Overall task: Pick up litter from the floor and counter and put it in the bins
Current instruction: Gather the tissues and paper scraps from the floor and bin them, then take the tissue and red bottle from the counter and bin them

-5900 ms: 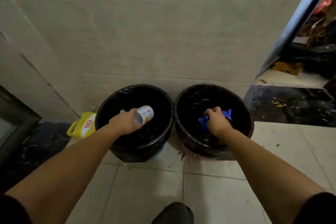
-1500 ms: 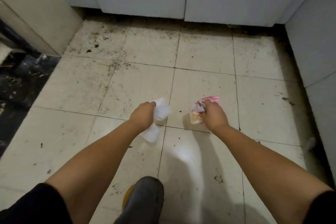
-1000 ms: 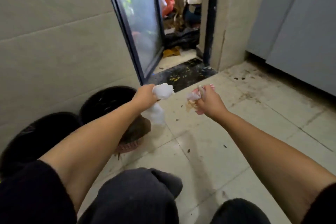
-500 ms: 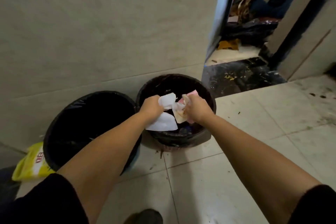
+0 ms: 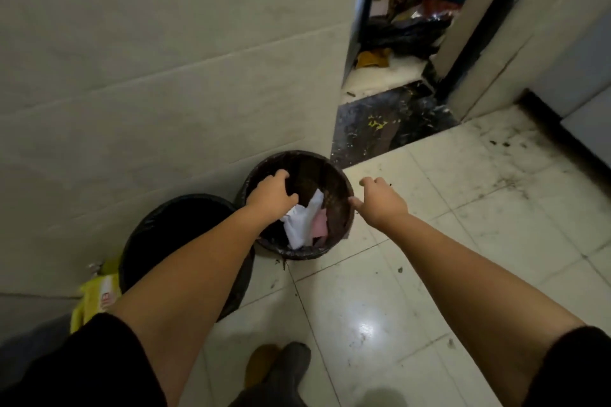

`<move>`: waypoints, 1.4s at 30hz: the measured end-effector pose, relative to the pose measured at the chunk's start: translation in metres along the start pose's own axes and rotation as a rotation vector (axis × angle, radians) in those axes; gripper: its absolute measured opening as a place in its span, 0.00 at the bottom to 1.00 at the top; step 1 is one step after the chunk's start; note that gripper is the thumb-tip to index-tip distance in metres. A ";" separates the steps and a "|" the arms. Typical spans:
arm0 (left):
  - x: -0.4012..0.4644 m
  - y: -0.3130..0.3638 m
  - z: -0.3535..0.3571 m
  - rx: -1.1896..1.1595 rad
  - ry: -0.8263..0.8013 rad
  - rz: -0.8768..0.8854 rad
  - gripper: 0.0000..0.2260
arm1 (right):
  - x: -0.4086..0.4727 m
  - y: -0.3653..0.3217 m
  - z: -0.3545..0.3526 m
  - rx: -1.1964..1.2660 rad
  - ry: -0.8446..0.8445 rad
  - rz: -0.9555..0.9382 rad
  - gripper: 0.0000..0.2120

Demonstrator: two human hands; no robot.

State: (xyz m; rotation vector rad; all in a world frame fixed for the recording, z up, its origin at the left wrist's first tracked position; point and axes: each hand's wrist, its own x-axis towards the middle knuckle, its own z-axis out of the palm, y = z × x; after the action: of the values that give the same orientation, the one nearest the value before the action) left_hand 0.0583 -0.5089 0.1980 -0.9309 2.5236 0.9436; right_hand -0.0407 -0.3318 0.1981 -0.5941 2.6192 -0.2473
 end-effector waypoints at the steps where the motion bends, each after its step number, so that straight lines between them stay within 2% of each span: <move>1: -0.015 0.018 -0.018 0.013 -0.007 0.017 0.26 | -0.015 -0.001 -0.026 -0.003 0.001 0.004 0.21; 7: -0.118 0.141 -0.106 0.168 -0.143 0.139 0.23 | -0.125 0.001 -0.177 0.046 -0.008 0.140 0.21; 11: -0.182 0.232 -0.133 0.331 -0.255 0.357 0.23 | -0.210 0.024 -0.252 0.109 -0.002 0.278 0.20; 15: -0.237 0.317 -0.120 0.458 -0.358 0.588 0.24 | -0.292 0.067 -0.293 0.203 0.056 0.469 0.20; 22: -0.353 0.448 -0.044 0.633 -0.489 0.941 0.23 | -0.457 0.165 -0.312 0.321 0.214 0.827 0.19; 28: -0.489 0.526 0.046 0.652 -0.582 1.175 0.23 | -0.602 0.253 -0.309 0.364 0.316 1.053 0.18; 34: -0.613 0.569 0.131 0.675 -0.694 1.353 0.23 | -0.732 0.321 -0.294 0.400 0.388 1.250 0.16; 38: -0.666 0.586 0.183 0.768 -0.765 1.451 0.23 | -0.800 0.346 -0.275 0.435 0.462 1.407 0.16; 42: -0.714 0.607 0.233 0.862 -0.816 1.574 0.19 | -0.862 0.370 -0.262 0.443 0.526 1.565 0.16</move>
State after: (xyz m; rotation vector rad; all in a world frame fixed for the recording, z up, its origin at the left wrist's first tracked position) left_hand 0.2017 0.3326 0.6489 1.5276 2.0579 0.1861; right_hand 0.4027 0.4027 0.6594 1.7801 2.4808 -0.4363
